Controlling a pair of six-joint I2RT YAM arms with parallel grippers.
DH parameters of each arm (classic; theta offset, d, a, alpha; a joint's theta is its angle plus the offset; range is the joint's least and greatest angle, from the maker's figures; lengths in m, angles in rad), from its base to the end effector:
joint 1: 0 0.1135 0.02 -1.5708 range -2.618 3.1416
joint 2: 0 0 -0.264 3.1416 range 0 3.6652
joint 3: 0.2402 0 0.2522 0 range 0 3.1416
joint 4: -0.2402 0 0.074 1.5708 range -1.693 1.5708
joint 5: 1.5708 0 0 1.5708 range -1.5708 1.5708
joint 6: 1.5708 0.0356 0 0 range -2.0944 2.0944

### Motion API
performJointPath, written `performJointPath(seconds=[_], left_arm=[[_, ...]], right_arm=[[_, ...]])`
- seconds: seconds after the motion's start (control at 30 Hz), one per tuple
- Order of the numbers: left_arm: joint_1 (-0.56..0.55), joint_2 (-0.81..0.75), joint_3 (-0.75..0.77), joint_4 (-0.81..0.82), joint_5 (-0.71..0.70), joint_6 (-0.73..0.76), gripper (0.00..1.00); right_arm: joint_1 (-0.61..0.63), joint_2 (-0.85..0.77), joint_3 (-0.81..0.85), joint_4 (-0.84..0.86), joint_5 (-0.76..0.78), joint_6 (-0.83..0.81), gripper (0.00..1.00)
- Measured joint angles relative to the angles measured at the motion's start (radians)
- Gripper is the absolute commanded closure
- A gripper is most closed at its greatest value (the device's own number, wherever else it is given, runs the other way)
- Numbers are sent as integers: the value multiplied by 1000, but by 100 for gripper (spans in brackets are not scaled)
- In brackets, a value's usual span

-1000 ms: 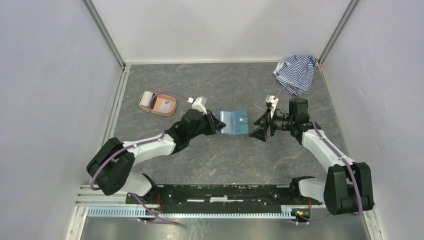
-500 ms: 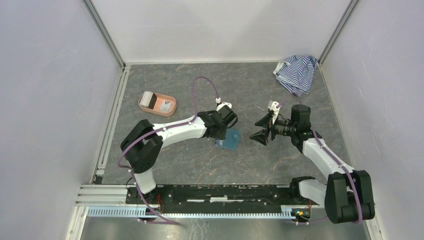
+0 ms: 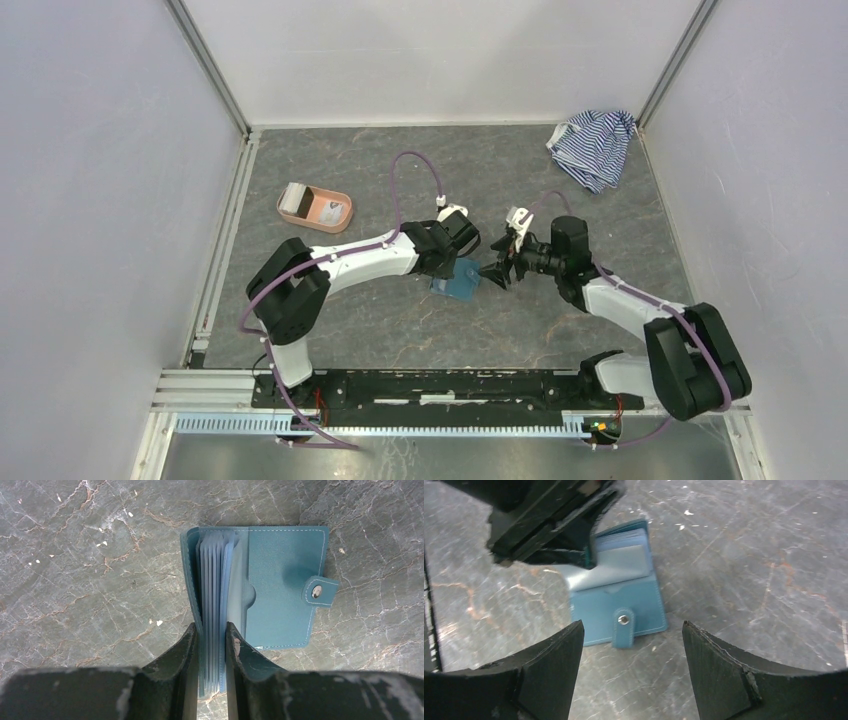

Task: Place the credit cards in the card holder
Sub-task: Close the card holder at the center of the board.

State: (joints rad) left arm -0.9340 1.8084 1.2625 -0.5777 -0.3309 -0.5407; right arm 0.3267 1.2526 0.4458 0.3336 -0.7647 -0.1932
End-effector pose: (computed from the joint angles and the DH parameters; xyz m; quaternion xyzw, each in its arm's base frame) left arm 0.2288 -0.2900 0.1971 0.1521 0.9504 -0.0282 0.2699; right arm 0.2184 0.1000 0.1834 -0.3915 0.7149 0.3499 0.4617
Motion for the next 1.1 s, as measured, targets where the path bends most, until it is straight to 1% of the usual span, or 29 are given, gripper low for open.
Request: performJointPath(seconds=[0.07,0.1,0.17,0.23,0.37,0.47,0.57,0.77,0.8,0.9,1.1], left_arm=[[0,0,0,0,0,0,80],[0,0,1,-1,0,0,76],[0,0,1,-1,0,0,70],[0,0,2,-2,0,0,67],[0,0,2,-9,1,0,66],[0,0,2,-14,1,-1,66],[0,0,2,-15,2,-1,66],[0,0,2,-14,5,-1,66],[0,0,1,-14,7,-1,66],[0,0,0,-11,13,-2,67],[0,0,-14,3,18,-2,67]], right_arm=[[8,29,3,56,32,18,21],[14,50,9,66,45,26,20],[34,100,28,66,69,40,18],[61,150,57,46,94,45,17],[112,172,75,18,147,43,13],[151,190,99,-21,226,31,13],[188,224,133,-53,319,23,17],[212,242,138,-80,433,20,26],[212,243,138,-83,441,21,27],[215,246,138,-91,460,21,34],[208,216,135,-106,471,26,36]])
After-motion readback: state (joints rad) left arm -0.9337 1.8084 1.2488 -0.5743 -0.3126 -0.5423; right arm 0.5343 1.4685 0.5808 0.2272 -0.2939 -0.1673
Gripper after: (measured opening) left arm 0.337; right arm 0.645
